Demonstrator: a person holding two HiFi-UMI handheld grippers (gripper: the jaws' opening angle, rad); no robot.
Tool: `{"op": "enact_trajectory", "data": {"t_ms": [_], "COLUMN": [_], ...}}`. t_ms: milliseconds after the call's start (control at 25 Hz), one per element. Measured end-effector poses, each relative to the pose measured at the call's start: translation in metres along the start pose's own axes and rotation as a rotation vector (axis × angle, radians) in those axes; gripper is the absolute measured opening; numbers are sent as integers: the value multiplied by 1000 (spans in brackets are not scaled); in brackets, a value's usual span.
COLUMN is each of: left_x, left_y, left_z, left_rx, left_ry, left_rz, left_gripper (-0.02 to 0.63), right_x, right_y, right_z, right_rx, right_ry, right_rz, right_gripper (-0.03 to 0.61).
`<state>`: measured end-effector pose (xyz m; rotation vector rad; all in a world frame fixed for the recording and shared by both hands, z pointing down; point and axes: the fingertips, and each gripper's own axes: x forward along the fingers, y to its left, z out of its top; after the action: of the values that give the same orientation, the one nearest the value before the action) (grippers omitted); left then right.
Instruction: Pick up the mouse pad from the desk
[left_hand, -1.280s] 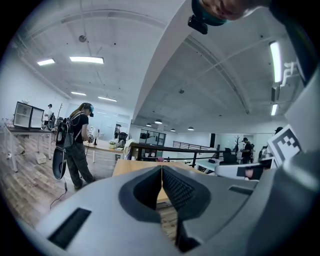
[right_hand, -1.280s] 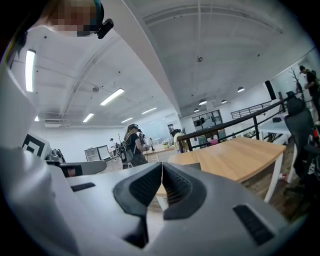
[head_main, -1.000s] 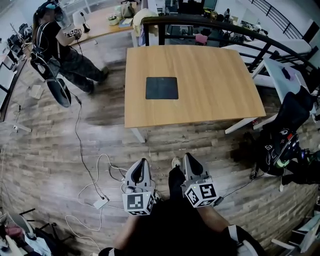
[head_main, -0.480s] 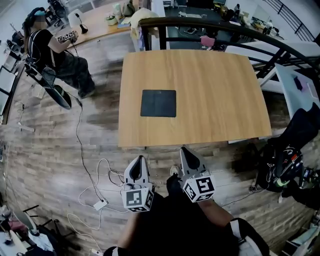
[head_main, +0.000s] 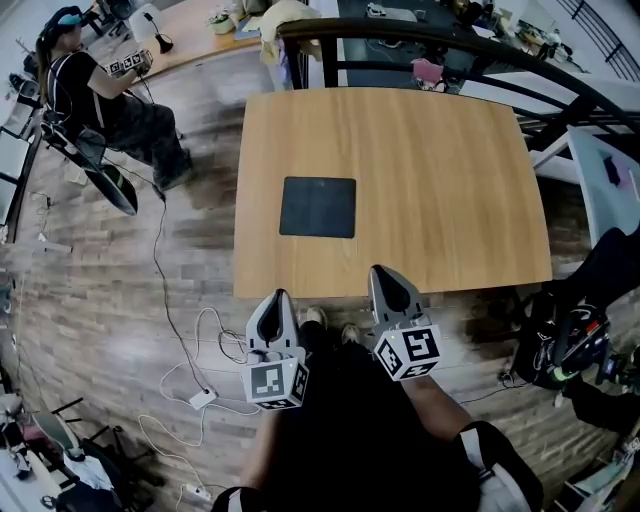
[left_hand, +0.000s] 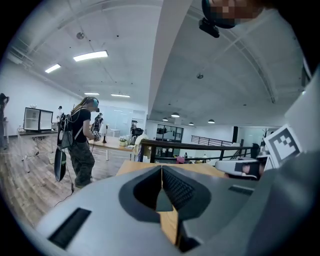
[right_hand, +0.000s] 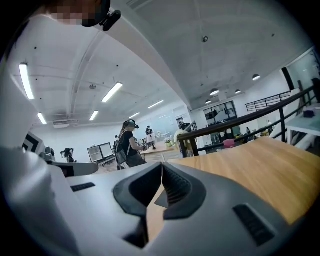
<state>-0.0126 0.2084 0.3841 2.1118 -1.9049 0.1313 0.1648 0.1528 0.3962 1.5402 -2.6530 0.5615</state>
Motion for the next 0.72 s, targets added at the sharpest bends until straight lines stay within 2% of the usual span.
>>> {"op": "enact_trajectory", "data": {"t_ms": [280, 560, 720], "left_x": [61, 138, 175], "left_y": [21, 59, 81], "left_z": [4, 16, 17], "left_rx": [-25, -5, -4], "left_ry": [23, 78, 113], "left_rz": [-38, -105, -150], "left_gripper": [23, 25, 25], "right_x": [50, 111, 144], "right_y": [-18, -33, -49], "right_z": [-3, -2, -8], "right_rx": [1, 2, 7], "right_ry": [24, 61, 89], "right_rz": [-26, -123, -210], "right_gripper": [31, 31, 31]}}
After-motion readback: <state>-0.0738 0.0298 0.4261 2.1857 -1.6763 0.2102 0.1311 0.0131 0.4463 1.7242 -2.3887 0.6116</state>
